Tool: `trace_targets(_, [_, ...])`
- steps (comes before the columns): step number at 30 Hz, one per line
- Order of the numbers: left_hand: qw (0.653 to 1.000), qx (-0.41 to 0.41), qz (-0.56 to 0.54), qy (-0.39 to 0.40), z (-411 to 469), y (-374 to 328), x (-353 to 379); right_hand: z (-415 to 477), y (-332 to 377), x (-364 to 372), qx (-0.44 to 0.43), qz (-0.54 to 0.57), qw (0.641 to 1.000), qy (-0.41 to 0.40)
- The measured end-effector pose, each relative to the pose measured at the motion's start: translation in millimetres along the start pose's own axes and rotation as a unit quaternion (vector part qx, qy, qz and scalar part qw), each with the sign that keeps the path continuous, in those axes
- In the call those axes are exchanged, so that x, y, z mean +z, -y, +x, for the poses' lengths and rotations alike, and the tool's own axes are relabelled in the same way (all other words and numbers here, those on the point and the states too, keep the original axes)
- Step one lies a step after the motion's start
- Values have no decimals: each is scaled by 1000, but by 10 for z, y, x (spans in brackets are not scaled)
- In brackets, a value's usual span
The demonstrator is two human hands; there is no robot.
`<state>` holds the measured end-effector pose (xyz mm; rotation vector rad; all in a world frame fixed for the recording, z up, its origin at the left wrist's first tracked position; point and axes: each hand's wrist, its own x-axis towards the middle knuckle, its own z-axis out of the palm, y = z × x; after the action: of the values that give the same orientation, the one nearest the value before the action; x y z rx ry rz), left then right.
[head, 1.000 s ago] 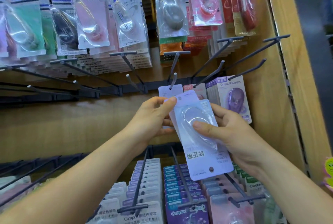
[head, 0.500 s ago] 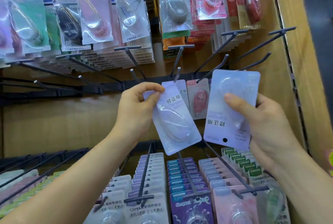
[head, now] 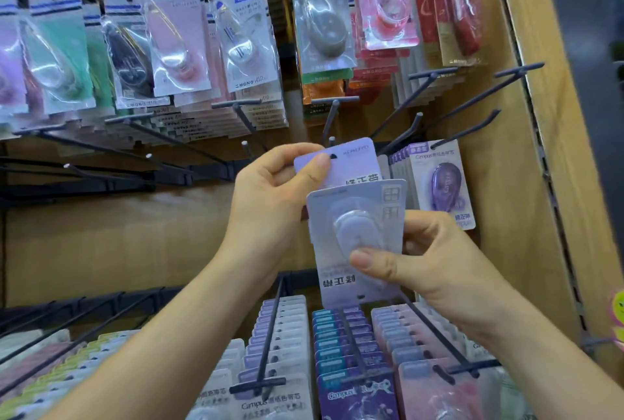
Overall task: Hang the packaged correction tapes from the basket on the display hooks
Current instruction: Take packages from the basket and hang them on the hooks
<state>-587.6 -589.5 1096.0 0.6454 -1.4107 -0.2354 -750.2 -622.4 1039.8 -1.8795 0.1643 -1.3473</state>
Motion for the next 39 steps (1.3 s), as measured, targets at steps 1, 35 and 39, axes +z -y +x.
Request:
trace_targets(1, [1000, 10, 3, 2, 9, -40, 6, 7, 8, 12, -13, -4, 1000, 2])
trace_targets(35, [970, -162, 129, 123, 357, 386, -217, 195, -141, -97, 18, -288, 957, -26])
trace_targets(39, [962, -181, 188, 82, 578, 717, -154, 143, -97, -161, -34, -304, 951, -41])
